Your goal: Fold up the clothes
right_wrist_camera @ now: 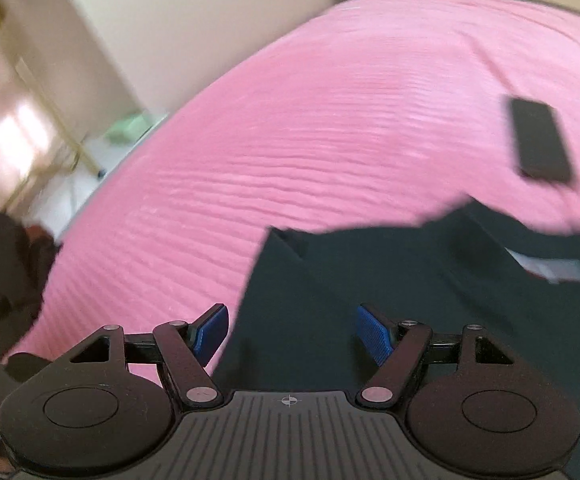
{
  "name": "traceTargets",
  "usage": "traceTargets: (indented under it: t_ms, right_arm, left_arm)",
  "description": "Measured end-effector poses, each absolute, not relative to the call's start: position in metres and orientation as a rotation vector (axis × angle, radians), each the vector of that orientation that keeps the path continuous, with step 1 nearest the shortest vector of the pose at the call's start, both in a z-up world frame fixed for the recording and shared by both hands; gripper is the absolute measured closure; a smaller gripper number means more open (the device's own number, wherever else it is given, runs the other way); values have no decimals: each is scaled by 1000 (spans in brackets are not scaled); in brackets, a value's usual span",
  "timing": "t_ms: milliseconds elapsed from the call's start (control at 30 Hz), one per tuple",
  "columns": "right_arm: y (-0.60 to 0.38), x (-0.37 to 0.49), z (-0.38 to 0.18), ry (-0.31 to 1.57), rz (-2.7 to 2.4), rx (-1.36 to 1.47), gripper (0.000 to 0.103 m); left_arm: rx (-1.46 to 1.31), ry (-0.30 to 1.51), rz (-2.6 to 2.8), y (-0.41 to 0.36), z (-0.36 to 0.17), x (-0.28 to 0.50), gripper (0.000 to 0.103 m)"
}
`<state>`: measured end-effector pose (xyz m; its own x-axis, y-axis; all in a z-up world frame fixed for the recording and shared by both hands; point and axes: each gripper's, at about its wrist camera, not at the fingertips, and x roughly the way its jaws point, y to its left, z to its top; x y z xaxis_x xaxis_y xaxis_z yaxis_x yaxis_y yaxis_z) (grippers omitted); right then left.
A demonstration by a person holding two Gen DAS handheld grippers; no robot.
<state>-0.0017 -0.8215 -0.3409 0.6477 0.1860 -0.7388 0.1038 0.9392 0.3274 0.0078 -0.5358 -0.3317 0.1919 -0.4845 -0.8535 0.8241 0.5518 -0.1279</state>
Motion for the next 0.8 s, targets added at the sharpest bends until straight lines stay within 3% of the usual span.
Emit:
traceTargets:
  t_ms: [167,200,233,433,467,533,667,800]
  right_arm:
    - [-800,58,-365,969,84,252,32]
    - [-795,64,-370,986,89,243,53]
    - [-788,69,-375,996,90,226,60]
    - [-779,64,-374,921,-5,235,58]
    - [-784,52,-363,881,-33,248,55]
    - [-798,17,-346,796,-91,313,33]
    - [-830,-64,-337,725,-219,477,33]
    - [-880,-173,-365,745,-436,738,33]
  left_arm:
    - [370,1024,-966,-531,-333,12,96]
    - [366,1026,-969,-530,-333,13,96]
    - [362,1029,-971,-529,-333,13,96]
    - [341,1043,-984,-525,-333,17,91]
    - [353,1042,-984,-524,-331,17,88]
    - [382,1030,-983,-523,-322,18,80]
    - [478,949,-985,-522,-296,8,84]
    - [542,905,-1034,-538,-281,-11,84]
